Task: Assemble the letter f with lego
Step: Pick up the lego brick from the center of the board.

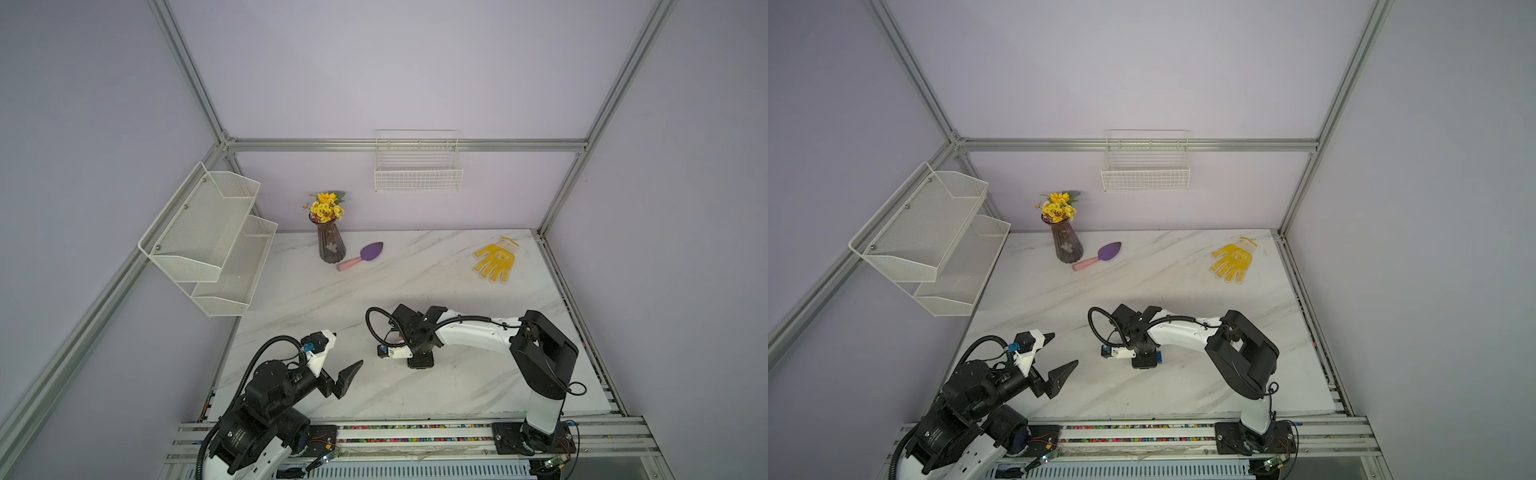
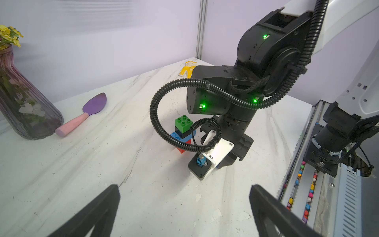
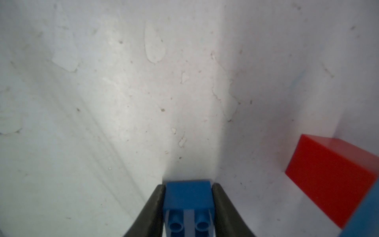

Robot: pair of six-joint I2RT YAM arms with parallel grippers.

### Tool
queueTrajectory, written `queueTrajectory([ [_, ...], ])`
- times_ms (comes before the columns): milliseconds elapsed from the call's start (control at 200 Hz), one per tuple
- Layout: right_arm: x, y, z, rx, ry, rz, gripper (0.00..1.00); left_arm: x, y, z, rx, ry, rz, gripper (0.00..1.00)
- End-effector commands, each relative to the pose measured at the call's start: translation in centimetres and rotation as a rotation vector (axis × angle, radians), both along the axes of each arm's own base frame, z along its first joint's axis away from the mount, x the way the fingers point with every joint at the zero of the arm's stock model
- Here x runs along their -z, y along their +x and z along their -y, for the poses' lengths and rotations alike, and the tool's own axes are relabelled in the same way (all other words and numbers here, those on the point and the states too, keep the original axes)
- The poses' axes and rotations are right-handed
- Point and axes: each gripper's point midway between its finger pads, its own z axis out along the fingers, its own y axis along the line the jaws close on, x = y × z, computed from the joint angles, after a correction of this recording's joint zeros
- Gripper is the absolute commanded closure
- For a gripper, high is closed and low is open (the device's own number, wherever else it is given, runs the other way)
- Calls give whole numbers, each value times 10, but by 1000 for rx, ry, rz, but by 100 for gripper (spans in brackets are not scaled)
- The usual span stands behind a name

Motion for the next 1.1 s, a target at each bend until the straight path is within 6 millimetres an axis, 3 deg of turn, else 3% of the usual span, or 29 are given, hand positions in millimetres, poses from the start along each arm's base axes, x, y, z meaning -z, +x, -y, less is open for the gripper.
queueTrajectory([
  [0, -5, 1, 2, 10, -4, 7, 56, -3, 1, 1, 11, 9, 45, 0],
  [790, -6, 2, 14, 35, -9, 8, 51, -3, 1, 1, 8, 10, 48, 0],
  [995, -5, 2, 11, 37, -6, -7, 66, -4, 0, 0, 5, 9, 51, 0],
  [1095, -11, 3, 9, 38, 10, -9, 85, -4, 1, 0, 4, 10, 50, 0],
])
